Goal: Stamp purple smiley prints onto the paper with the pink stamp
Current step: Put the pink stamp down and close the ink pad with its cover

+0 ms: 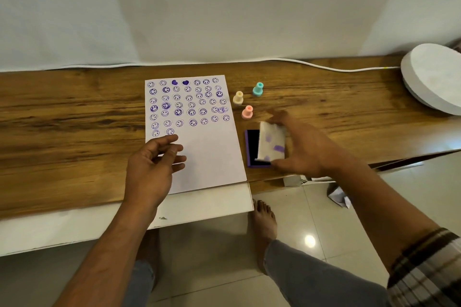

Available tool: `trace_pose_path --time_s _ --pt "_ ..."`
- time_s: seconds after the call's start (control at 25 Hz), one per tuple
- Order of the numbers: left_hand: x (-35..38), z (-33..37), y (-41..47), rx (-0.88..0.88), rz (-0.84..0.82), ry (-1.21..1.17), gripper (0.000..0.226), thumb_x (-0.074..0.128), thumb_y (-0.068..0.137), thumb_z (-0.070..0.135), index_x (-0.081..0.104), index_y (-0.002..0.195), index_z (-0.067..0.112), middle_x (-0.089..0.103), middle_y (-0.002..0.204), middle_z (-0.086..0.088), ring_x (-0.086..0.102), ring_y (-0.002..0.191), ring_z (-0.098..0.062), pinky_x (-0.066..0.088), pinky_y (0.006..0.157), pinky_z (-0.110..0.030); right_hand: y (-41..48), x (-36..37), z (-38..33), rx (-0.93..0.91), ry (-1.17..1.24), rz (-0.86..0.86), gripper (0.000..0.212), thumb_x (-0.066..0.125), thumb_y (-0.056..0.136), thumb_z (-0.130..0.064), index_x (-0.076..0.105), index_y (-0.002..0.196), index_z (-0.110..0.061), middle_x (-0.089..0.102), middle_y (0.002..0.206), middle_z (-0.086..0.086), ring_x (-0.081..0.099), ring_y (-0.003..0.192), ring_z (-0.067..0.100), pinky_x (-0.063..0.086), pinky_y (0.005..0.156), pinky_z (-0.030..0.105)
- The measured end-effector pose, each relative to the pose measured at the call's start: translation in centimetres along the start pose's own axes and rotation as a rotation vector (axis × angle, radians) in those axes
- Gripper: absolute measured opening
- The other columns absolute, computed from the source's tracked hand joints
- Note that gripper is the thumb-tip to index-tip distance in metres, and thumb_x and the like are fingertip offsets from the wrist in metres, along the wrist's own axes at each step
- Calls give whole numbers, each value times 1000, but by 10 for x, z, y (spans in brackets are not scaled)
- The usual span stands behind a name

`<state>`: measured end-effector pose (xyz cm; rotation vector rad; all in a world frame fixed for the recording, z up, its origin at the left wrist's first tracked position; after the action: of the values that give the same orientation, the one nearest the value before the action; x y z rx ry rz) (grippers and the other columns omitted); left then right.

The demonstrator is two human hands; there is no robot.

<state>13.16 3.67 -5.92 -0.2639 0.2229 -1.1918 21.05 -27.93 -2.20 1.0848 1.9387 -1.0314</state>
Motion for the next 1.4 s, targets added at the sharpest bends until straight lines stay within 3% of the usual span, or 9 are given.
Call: trace_pose_path --time_s 0.16,0.4,0.64,0.88,0.96,1.08,1.16,1.28,1.4 --pt "1 0 -1 -4 3 8 28 57 102 3 74 109 25 77 100 -2 77 78 -13 62 67 -21 4 20 -19 -59 -145 -73 109 89 73 -41 15 153 -46 53 144 -2 59 120 22 62 88 42" --pt "0 0 -1 -9 12 6 26 58 101 4 73 112 22 76 100 -2 76 77 -12 62 68 -21 11 23 -13 -83 -191 -65 109 88 74 -39 12 153 -46 50 146 -1 56 126 24 61 90 40" --pt "6 1 -3 -7 -6 52 26 59 101 6 74 109 25 77 101 -2 78 83 -16 63 71 -24 17 30 -12 -99 -242 -34 108 87 69 -52 19 152 -40 52 144 -1 53 125 22 57 89 39" --pt "38 -8 -18 -80 -121 65 24 57 102 8 75 107 23 80 104 -7 79 89 -21 63 75 -25 -2 23 -30 -81 -46 67 108 86 59 -66 24 147 -48 54 135 -9 48 111 11 57 82 33" --pt "58 -21 -30 -254 -223 -31 24 53 106 20 75 113 14 80 109 -13 79 94 -24 62 77 -31 -17 22 -57 -141 106 135 106 82 56 -70 22 143 -58 52 135 -16 50 113 9 52 75 24" --pt "83 -30 -55 -562 -430 -403 49 43 106 44 73 125 9 78 118 -18 77 102 -34 64 77 -44 -36 32 -103 -249 211 164 112 84 58 -67 20 150 -58 49 139 -21 49 119 4 49 78 19" --pt "88 -25 -62 -596 -520 -529 53 39 105 51 74 124 16 76 123 -18 76 106 -37 63 77 -46 -42 45 -118 -247 243 145 111 87 62 -59 19 149 -58 45 141 -21 52 119 9 54 74 17" --pt "85 -26 -60 -592 -520 -573 54 39 103 54 75 121 18 75 124 -18 75 108 -40 63 79 -48 -41 55 -119 -217 280 144 108 91 67 -52 20 148 -59 45 143 -19 52 118 9 46 59 2" --pt "84 -29 -55 -568 -523 -561 54 41 103 54 75 123 16 71 131 -21 70 118 -43 61 90 -53 -39 49 -113 -219 297 167 109 90 68 -53 17 148 -63 47 148 -15 49 119 4 39 61 -6"
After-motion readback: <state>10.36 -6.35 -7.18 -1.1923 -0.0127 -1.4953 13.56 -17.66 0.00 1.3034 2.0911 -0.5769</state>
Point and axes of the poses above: each hand's wrist, its own y-axis towards the middle knuckle, its own x-axis out of the palm, z = x × y, the point moved 10 cm from there along y, towards the middle knuckle
